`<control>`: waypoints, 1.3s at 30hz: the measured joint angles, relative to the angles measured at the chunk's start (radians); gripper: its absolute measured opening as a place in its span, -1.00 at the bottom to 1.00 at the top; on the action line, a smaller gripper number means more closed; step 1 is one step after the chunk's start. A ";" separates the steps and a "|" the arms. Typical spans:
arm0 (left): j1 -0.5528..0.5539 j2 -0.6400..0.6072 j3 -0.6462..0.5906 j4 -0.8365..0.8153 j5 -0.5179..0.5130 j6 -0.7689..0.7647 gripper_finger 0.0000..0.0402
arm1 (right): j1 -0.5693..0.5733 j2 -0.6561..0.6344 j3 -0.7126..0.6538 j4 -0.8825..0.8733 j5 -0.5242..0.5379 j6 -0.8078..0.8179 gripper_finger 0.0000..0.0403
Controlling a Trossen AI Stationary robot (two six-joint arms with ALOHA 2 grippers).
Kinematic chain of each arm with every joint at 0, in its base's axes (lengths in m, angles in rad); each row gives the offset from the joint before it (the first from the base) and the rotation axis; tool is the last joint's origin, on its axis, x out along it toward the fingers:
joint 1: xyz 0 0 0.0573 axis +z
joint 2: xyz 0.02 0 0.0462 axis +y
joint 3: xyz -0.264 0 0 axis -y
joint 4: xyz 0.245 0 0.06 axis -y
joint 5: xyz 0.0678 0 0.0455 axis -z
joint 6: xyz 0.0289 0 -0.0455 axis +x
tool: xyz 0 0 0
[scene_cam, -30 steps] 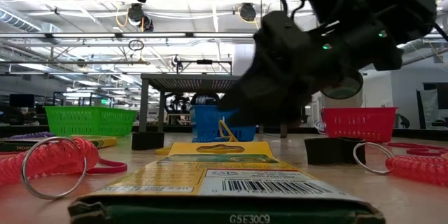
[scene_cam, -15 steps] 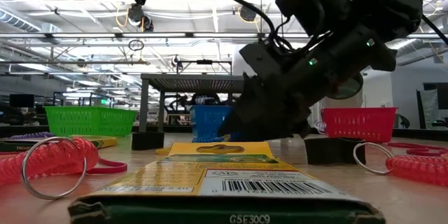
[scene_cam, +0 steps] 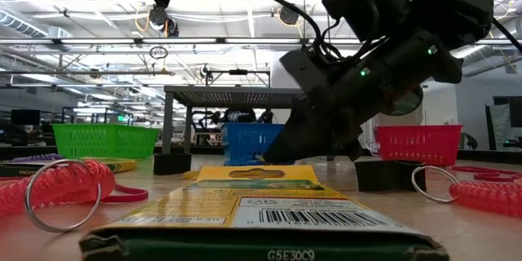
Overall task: Pick & Place Office Desk Supplies
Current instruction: Put the yellow rubber band into the blue bin
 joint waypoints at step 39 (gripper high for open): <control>0.000 0.000 0.000 0.005 -0.003 0.007 -0.84 | -0.262 -0.546 0.001 -0.045 -0.270 -0.622 -1.00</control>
